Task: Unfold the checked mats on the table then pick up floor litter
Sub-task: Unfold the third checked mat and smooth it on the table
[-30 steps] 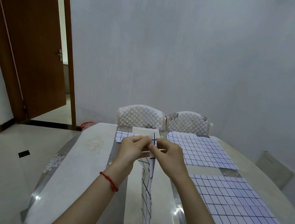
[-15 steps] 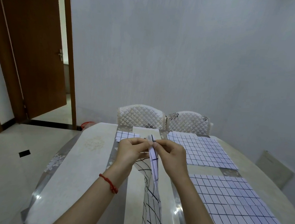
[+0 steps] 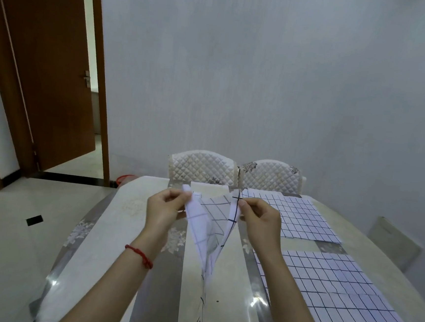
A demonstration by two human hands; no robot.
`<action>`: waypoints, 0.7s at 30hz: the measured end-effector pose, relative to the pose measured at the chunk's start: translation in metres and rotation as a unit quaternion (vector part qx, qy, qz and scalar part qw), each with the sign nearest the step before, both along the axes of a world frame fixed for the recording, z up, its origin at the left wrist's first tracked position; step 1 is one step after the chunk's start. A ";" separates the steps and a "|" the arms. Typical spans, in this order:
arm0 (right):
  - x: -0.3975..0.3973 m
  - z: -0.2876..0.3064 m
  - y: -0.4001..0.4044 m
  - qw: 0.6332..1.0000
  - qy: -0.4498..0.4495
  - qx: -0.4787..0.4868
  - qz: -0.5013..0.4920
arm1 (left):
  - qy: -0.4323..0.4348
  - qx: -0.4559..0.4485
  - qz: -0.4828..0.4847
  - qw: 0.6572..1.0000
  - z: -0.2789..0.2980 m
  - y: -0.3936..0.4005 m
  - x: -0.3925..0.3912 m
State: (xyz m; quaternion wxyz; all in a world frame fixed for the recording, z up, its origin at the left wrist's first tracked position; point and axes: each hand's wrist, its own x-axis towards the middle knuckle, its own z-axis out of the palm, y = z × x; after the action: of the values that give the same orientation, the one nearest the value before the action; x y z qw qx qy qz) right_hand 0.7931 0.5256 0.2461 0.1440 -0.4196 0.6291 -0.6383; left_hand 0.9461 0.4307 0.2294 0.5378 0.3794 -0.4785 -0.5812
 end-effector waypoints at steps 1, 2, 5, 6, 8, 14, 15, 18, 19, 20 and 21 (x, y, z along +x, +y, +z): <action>-0.003 0.001 0.001 1.000 -0.004 0.000 -0.009 | -0.005 0.010 0.025 1.000 -0.003 -0.007 0.005; -0.006 0.001 0.001 1.000 -0.007 0.001 -0.017 | -0.013 0.019 0.050 0.999 -0.008 -0.014 0.010; -0.009 0.004 0.001 1.000 -0.015 -0.002 -0.026 | -0.137 0.008 0.129 0.982 -0.015 -0.027 0.017; -0.009 0.004 0.000 0.999 -0.016 -0.005 -0.027 | -0.174 -0.014 0.139 0.975 -0.016 -0.026 0.015; -0.006 0.006 -0.002 1.000 -0.012 -0.008 -0.027 | -0.190 -0.095 0.113 0.971 -0.010 -0.012 0.006; 0.007 0.004 -0.007 0.999 0.016 -0.028 -0.023 | -0.214 -0.202 -0.083 0.952 0.012 0.034 -0.040; 0.008 0.004 -0.007 0.999 0.009 -0.032 -0.024 | -0.210 -0.196 -0.099 0.953 0.014 0.037 -0.044; 0.006 0.003 -0.005 0.999 -0.006 -0.034 -0.027 | -0.174 -0.184 -0.116 0.960 0.017 0.036 -0.050; 0.004 0.003 -0.004 0.999 -0.011 -0.033 -0.019 | -0.174 -0.181 -0.117 0.961 0.018 0.035 -0.050; 0.003 0.003 -0.002 0.999 -0.017 -0.033 -0.009 | -0.180 -0.181 -0.118 0.960 0.020 0.033 -0.051; 0.001 0.003 -0.001 0.999 -0.020 -0.033 -0.001 | -0.185 -0.181 -0.122 0.958 0.022 0.031 -0.051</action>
State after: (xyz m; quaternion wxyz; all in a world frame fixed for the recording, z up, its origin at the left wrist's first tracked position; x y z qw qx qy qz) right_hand 0.7941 0.5245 0.2486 0.1419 -0.4104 0.6049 -0.6675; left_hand 0.8950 0.4616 0.2515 0.4247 0.3158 -0.7094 -0.4655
